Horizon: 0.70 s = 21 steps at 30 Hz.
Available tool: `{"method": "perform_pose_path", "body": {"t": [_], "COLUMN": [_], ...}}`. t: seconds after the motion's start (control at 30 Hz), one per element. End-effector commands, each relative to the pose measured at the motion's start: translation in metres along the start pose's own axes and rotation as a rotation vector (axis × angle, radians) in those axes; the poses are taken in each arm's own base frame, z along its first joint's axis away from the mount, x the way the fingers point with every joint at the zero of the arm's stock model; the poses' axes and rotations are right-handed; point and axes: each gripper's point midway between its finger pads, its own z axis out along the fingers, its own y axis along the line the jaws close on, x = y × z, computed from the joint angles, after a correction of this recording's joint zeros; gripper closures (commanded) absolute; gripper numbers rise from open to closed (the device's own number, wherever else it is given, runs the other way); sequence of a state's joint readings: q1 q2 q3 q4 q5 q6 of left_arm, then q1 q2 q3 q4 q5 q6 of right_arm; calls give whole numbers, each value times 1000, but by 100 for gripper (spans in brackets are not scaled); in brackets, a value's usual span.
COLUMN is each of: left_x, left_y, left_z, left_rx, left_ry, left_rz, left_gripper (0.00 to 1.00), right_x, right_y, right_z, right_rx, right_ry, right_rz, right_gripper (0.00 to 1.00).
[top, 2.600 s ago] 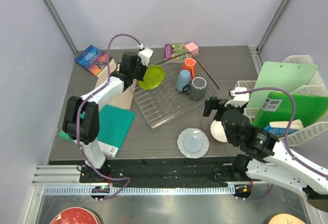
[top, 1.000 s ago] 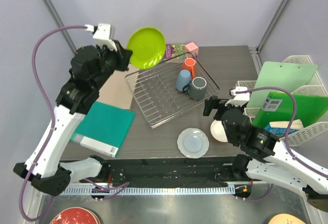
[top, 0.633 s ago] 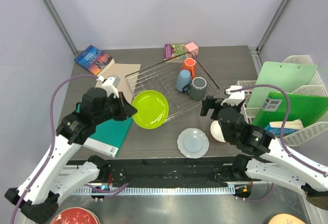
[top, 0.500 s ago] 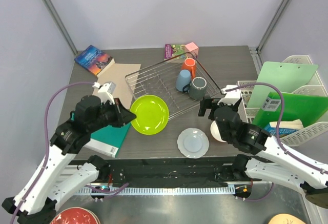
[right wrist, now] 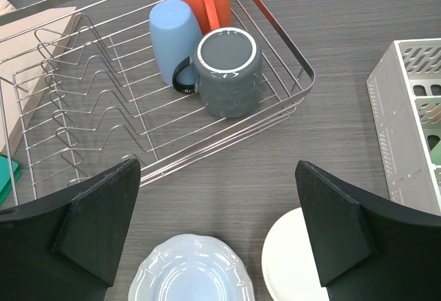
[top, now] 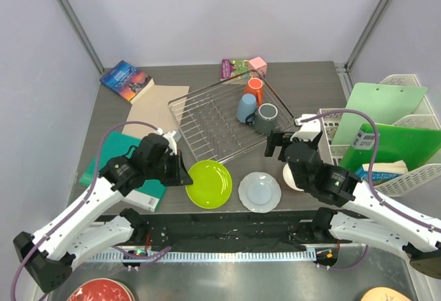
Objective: Unload the mixed dishes from the dish rack
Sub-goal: Place the plate at the center of the board.
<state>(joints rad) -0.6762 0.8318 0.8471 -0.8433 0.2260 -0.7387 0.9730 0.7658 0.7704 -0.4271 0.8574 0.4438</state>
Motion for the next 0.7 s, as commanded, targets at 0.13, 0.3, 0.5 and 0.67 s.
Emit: {"method": "perform_pose_path", "body": {"t": [0.13, 0.3, 0.5, 0.67], "left_x": [16, 18, 22, 18], "left_y": [21, 33, 43, 50], "left_z": [34, 55, 76, 85], "left_rx": [-74, -128, -147, -169], "left_ry": [68, 89, 105, 74], "left_rz": [-108, -127, -155, -167], "left_gripper": [100, 100, 100, 100], "right_x": [-17, -15, -11, -8], "right_y": [-1, -1, -4, -5], "right_z": [-5, -5, -5, -5], "right_rx": [-5, -10, -3, -4], "right_ry": [-54, -47, -46, -43], "right_rz": [69, 64, 64, 68], "right_gripper": [0, 0, 0, 1]}}
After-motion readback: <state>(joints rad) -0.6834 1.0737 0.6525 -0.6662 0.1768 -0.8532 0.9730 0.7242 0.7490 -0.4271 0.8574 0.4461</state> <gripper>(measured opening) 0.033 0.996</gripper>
